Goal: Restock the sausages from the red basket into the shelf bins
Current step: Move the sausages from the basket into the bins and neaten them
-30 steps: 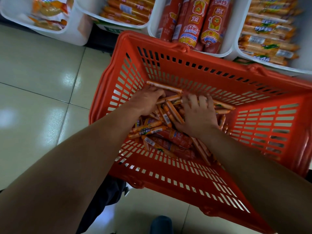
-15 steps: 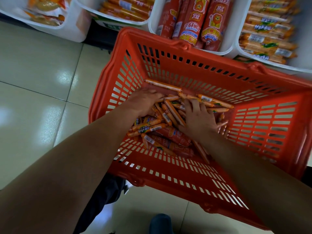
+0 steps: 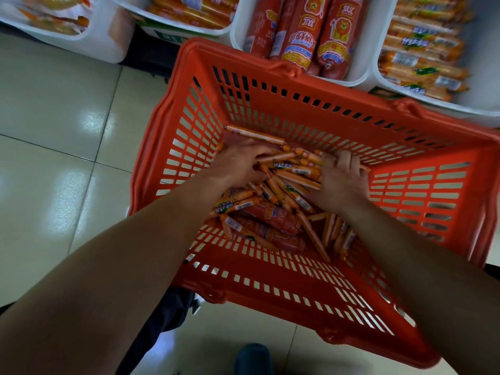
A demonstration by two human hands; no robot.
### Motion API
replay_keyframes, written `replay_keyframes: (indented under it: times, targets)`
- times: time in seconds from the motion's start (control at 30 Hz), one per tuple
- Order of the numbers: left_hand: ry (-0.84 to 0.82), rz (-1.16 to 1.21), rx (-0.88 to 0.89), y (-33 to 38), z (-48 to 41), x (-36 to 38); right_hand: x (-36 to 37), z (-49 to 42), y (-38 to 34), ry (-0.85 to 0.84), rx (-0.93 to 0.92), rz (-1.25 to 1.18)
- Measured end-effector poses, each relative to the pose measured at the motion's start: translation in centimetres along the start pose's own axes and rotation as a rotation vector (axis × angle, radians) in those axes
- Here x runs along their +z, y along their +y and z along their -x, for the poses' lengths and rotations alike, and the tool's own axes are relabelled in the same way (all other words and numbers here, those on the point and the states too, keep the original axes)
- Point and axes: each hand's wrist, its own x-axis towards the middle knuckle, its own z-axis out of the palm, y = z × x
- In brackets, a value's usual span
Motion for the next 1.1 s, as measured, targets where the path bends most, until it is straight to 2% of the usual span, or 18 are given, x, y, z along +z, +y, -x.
replay_keyframes:
  times: [0.1,0.33,0.43,0.67,0.77,0.93,1.1]
  targets:
    - [-0.016,-0.098,0.012,-0.7,0.4,-0.4,0.3,0.1,-1.5,-0.014,-0.110,-0.015]
    - [-0.140,-0.186,-0.013,0.7,1.0,0.5,-0.6,-1.2,-2.8,-0.051,-0.101,0.076]
    - [-0.111,-0.200,-0.001,1.4,0.8,0.6,-0.3,-1.0,-2.5,-0.042,-0.153,0.192]
    - [-0.078,-0.237,0.006,1.2,0.6,1.1,-0.3,-1.2,-2.4,-0.112,-0.133,0.206]
    - [-0.054,-0.271,0.039,1.3,0.8,1.2,0.1,-0.7,-2.4,-0.118,-0.105,0.156]
    - [-0.139,-0.305,0.055,1.9,0.5,1.4,0.4,-0.7,-1.1,-0.163,-0.088,0.053]
    - [-0.134,-0.300,0.075,2.3,0.4,2.1,1.4,-0.4,-0.3,-0.129,-0.091,-0.052]
